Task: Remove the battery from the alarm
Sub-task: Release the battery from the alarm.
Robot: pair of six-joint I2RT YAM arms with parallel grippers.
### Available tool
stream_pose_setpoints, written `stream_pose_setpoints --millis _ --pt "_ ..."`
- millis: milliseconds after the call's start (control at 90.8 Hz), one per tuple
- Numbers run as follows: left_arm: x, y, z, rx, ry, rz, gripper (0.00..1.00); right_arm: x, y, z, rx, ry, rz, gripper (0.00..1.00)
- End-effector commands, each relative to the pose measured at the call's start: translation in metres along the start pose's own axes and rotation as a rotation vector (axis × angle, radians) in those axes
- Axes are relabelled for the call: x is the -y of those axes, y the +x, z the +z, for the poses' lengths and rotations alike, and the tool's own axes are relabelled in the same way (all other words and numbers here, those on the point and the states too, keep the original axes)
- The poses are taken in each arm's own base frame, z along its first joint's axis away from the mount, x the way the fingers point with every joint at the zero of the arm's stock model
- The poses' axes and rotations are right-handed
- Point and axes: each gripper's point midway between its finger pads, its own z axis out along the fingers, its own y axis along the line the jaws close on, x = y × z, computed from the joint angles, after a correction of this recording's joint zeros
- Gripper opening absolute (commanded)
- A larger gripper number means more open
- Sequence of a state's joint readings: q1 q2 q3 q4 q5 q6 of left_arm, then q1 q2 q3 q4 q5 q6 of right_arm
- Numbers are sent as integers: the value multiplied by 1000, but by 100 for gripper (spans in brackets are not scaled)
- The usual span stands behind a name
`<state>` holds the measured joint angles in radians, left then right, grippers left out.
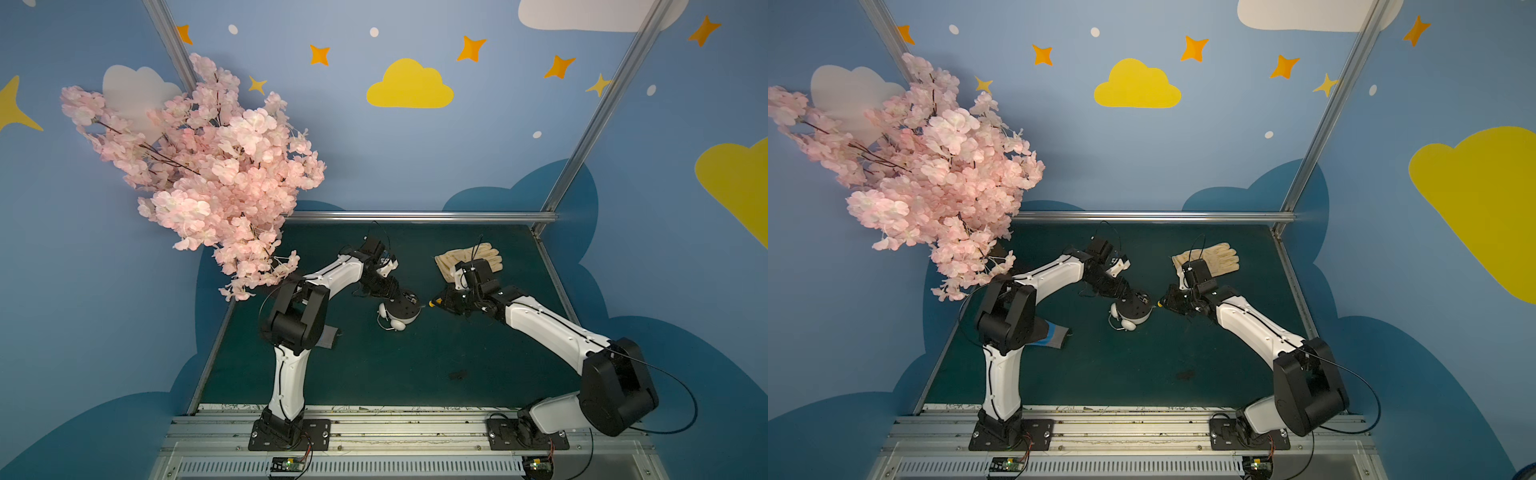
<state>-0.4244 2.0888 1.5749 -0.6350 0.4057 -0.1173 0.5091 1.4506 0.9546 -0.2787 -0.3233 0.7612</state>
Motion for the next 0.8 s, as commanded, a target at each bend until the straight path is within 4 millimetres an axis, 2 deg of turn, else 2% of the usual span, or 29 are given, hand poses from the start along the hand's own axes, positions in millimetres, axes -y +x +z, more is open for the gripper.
stream_pose_setpoints --millis 0,308,396,562,650,793 --pt "12 5 -6 -21 56 -2 50 -4 -6 1 14 -38 41 0" --pt "11 15 -1 -35 71 -28 45 25 -11 5 58 74 123 0" --pt "14 16 -1 -33 89 -38 44 24 -11 8 65 46 147 0" --pt "16 21 1 -31 107 -55 44 1 -22 17 90 -91 155 0" --pt "17 22 1 -31 115 -63 44 -19 -31 20 89 -176 157 0" --pt "21 23 0 -20 129 -73 44 -60 -45 13 90 -317 146 0"
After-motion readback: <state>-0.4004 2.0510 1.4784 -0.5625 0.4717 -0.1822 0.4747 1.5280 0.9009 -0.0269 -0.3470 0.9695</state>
